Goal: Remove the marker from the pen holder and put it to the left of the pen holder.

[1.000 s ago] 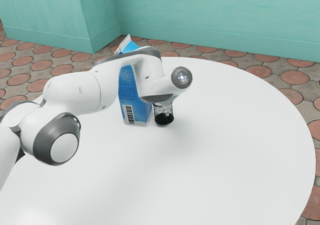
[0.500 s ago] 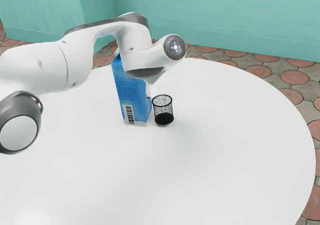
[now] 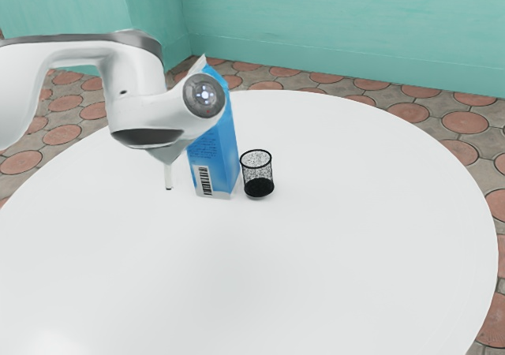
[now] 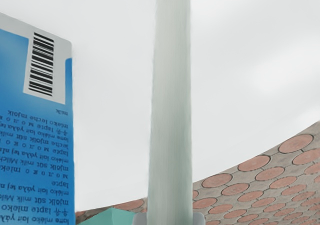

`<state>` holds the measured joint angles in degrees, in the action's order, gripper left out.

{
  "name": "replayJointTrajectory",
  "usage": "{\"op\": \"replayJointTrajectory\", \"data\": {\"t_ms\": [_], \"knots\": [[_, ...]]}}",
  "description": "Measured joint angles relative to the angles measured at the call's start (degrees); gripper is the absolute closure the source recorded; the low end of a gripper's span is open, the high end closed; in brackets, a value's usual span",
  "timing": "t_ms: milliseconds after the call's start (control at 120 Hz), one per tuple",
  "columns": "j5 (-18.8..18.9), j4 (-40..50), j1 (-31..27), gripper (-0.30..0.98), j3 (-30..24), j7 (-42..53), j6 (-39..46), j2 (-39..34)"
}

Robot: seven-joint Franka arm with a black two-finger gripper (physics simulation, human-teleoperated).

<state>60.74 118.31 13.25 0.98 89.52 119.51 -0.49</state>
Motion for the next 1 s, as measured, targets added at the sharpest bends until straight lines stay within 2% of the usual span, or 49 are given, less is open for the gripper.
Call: {"op": "replayJointTrajectory", "data": {"t_ms": [100, 175, 200, 283, 375, 433, 500, 567, 725, 833, 900, 958, 1000], "knots": [[-2.26, 3.5, -0.42, 0.79, 1.6, -1.87, -0.12, -2.72], [-6.72, 3.79, -4.76, 0.79, 2.69, -2.93, 0.87, -1.25], [-8.79, 3.74, -6.76, 0.79, 2.82, -3.15, 1.46, -0.52], [-19.46, 3.14, -13.57, 0.79, 3.06, -2.88, 3.06, 1.56], [-29.53, 2.69, -20.28, 0.79, 3.12, -2.11, 4.2, 4.77], [-35.52, 2.41, -22.04, 0.79, 3.12, -1.4, 4.69, 6.54], [-39.91, 2.33, -21.42, 0.79, 3.07, -0.65, 5.06, 7.72], [-42.53, 2.32, -20.59, 0.78, 2.92, 0.03, 5.31, 8.22], [-45.05, 1.94, -19.95, 0.42, 2.34, 1.22, 4.85, 8.99], [-45.63, 1.11, -19.76, 0.25, 2.18, 1.86, 4.24, 8.84], [-46.19, -3.07, -18.33, 0.19, 0.84, 2.08, 1.84, 7.82], [-49.28, -10.15, -16.14, 0.14, 0.29, 0.4, -1.96, 3.09], [-50.99, -17.11, -12.85, 0.12, 1.5, -2.61, -7.95, -0.37]]}}
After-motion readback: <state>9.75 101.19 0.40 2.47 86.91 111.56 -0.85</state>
